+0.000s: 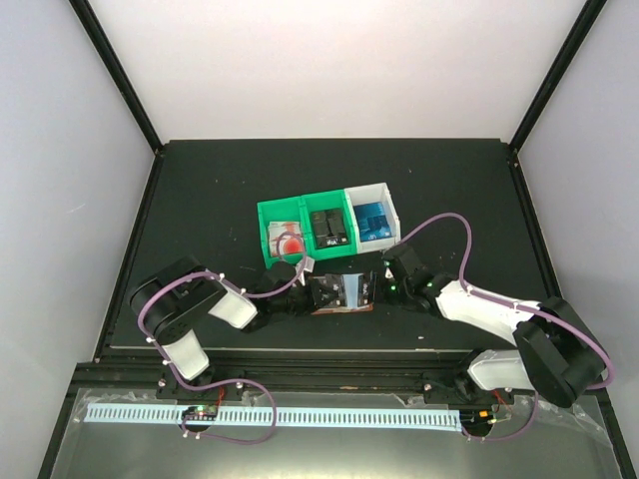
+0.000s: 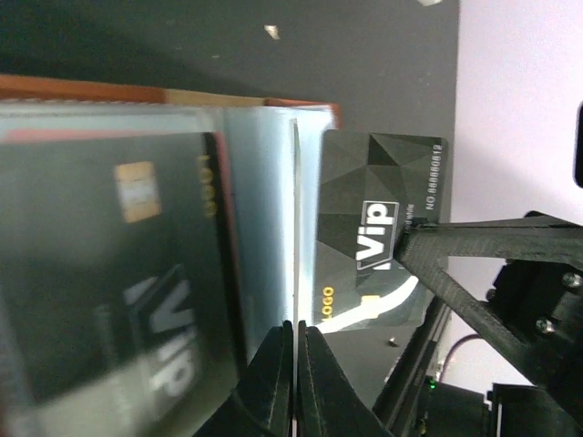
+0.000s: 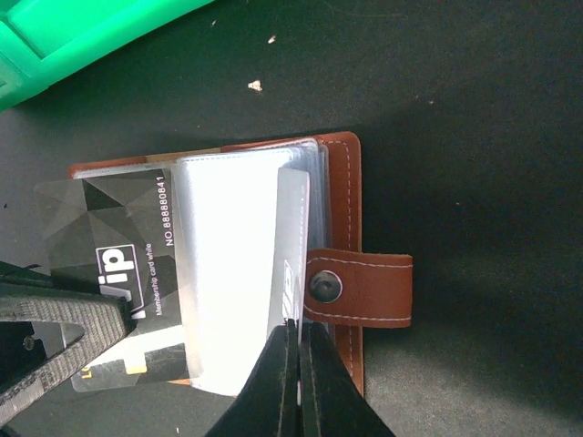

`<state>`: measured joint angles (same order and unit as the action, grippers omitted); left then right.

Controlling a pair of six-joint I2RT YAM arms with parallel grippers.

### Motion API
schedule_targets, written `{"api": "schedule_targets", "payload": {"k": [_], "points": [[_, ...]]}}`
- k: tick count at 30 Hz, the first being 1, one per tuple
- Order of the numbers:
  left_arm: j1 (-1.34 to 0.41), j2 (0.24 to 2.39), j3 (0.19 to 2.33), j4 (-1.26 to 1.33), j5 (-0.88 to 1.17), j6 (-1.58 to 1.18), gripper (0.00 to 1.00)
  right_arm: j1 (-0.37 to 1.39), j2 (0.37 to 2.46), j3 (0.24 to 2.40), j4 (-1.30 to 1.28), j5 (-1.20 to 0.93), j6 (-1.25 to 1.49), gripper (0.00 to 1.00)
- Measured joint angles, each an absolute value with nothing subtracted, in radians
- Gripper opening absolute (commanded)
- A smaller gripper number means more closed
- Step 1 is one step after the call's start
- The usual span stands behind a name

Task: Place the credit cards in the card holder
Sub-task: Insert the credit card into the card holder.

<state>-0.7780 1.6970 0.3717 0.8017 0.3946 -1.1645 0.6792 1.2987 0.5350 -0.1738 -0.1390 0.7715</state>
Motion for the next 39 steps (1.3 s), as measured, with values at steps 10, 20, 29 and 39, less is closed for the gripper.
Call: {"api": "schedule_targets", "payload": {"k": [10,20,29,39], "points": [[-0.775,1.757,0.382,0.885,0.449,-1.192,0.02,0.679,1.247,0.596,-0.312,-0.086,0.76,0.01],[-0.775,1.736,0.334,0.899,0.406,-1.209,0.01,0.679,1.244,0.617,-0.37,-0.06,0.711,0.01],[-0.775,1.681,0.312,0.864,0.377,-1.209,0.02,0.679,1.295,0.658,-0.428,-0.016,0.605,0.02],[-0.775,1.739,0.341,0.896,0.391,-1.221,0.01,0.693,1.327,0.672,-0.406,-0.029,0.581,0.02]]}}
